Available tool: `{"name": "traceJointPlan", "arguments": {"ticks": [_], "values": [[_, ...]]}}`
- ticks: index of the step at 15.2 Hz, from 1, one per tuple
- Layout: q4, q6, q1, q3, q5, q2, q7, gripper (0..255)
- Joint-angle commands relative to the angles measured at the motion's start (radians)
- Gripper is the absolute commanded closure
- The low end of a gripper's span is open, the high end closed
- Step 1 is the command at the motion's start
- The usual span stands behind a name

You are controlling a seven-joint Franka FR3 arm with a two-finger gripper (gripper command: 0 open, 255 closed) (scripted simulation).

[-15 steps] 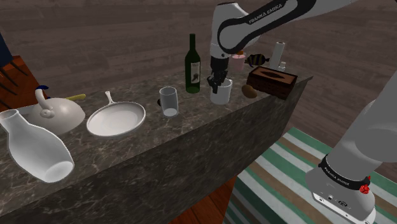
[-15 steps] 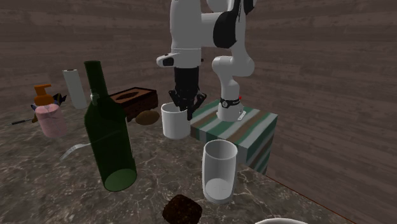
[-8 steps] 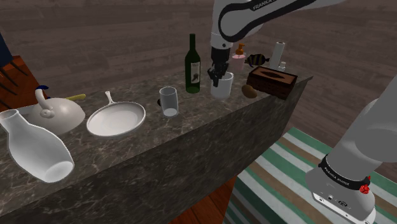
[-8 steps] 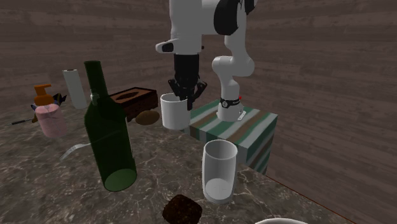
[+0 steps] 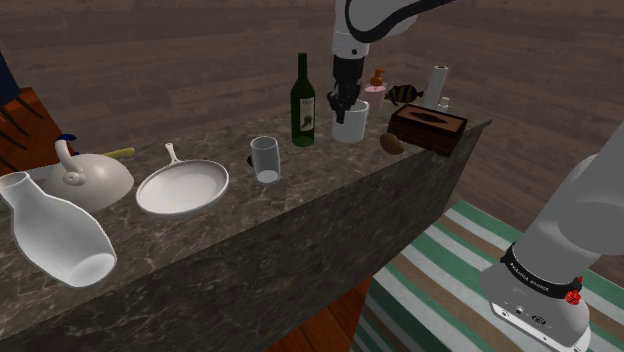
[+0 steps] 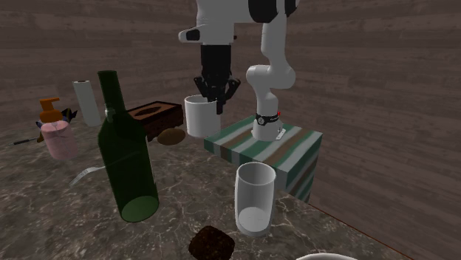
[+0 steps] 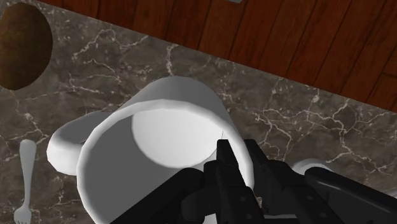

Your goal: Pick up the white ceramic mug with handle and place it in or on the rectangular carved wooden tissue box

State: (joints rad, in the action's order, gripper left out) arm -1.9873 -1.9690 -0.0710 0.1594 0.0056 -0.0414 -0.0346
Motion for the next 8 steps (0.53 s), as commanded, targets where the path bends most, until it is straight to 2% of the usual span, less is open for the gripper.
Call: {"name": "traceJointPlan", "arguments": {"ticks": [1, 8], "values": [[0.023, 0.029, -0.001, 0.000, 0.001, -0.007, -0.001, 255], [0.098, 0.115, 0.000, 0.000, 0.002, -0.017, 0.000, 255]]}}
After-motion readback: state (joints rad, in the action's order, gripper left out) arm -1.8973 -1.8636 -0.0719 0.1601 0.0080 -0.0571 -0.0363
